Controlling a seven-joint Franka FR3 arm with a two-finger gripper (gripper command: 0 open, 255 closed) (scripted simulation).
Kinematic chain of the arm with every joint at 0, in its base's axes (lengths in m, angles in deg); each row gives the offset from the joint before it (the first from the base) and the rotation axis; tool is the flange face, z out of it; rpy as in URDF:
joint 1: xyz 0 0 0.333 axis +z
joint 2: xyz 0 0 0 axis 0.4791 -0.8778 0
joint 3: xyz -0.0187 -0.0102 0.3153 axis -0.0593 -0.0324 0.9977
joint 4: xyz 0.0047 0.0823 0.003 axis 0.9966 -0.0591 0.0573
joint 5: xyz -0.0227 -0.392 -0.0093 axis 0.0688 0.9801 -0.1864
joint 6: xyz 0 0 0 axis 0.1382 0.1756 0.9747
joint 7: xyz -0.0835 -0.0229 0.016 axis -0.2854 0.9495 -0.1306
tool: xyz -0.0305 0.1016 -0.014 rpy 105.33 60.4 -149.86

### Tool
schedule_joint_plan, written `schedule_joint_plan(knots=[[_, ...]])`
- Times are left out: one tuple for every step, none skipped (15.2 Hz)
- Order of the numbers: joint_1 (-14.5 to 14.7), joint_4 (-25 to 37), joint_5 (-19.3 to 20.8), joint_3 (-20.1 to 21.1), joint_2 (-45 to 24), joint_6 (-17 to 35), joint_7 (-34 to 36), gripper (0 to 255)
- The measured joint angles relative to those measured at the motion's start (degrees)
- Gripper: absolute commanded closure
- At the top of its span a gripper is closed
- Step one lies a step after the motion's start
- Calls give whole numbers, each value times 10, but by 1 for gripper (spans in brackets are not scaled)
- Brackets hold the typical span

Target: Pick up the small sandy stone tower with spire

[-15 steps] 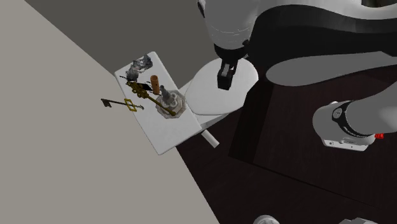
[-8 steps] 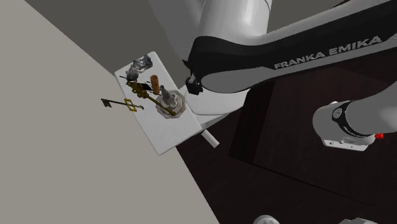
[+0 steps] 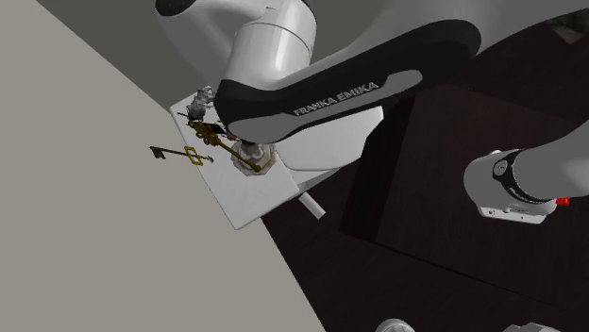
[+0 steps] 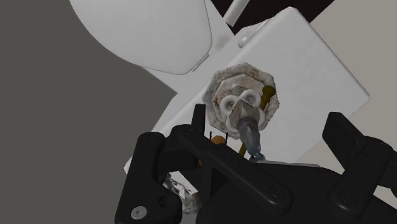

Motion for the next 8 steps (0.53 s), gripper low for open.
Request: schedule_joint_plan(knots=[[2, 27, 1, 0, -25, -2, 0, 0], [2, 58, 1, 0, -52, -5, -2, 0], [3, 76, 2, 0, -71, -4, -2, 0], [5, 113, 2, 0, -101, -10, -4, 0], [6, 144, 2, 0, -124, -17, -4, 0], [9, 172, 3, 0, -150, -20, -4, 0], [10, 186, 3, 0, -163, -21, -3, 0], [11, 190, 3, 0, -169, -18, -3, 0]])
